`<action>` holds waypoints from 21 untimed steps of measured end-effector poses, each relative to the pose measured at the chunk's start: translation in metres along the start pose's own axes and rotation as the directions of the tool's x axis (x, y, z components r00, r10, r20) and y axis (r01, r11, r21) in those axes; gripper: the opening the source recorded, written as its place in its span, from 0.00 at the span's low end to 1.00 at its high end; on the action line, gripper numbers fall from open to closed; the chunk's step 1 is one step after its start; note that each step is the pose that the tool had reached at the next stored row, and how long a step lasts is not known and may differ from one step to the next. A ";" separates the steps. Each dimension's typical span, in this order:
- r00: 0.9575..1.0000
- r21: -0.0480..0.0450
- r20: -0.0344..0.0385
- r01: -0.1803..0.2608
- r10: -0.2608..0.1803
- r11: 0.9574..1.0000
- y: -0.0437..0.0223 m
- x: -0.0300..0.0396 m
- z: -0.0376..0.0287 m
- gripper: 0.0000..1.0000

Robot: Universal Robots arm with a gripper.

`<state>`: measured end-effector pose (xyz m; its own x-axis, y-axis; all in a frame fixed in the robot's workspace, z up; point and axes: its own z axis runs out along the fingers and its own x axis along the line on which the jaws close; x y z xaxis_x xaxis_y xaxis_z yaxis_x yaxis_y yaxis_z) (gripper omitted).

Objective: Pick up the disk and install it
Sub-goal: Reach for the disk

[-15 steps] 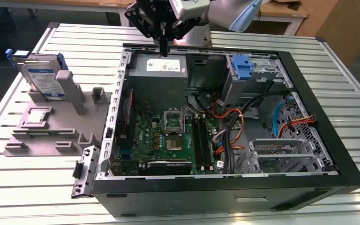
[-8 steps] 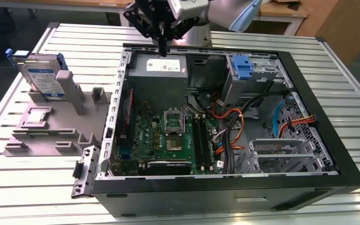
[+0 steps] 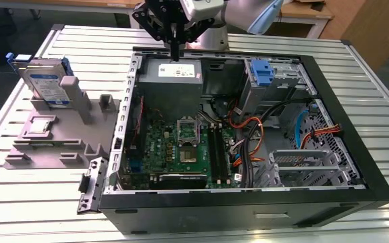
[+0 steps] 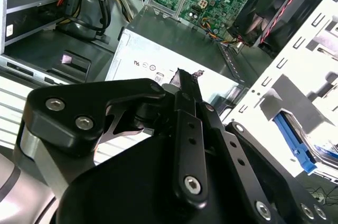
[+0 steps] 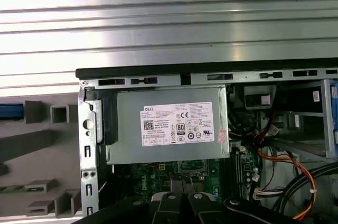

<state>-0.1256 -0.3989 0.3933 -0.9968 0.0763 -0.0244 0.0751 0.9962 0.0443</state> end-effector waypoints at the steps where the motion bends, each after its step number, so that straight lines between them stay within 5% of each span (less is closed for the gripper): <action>1: 1.000 0.000 0.000 0.000 0.000 1.000 0.0000 0.0002 0.0000 0.10; 21: 1.000 0.000 0.000 0.000 0.000 1.000 -0.0003 0.0045 0.0001 0.10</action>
<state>-0.1301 -0.3989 0.3931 -0.9968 0.0762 -0.0245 0.0750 0.9962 0.0444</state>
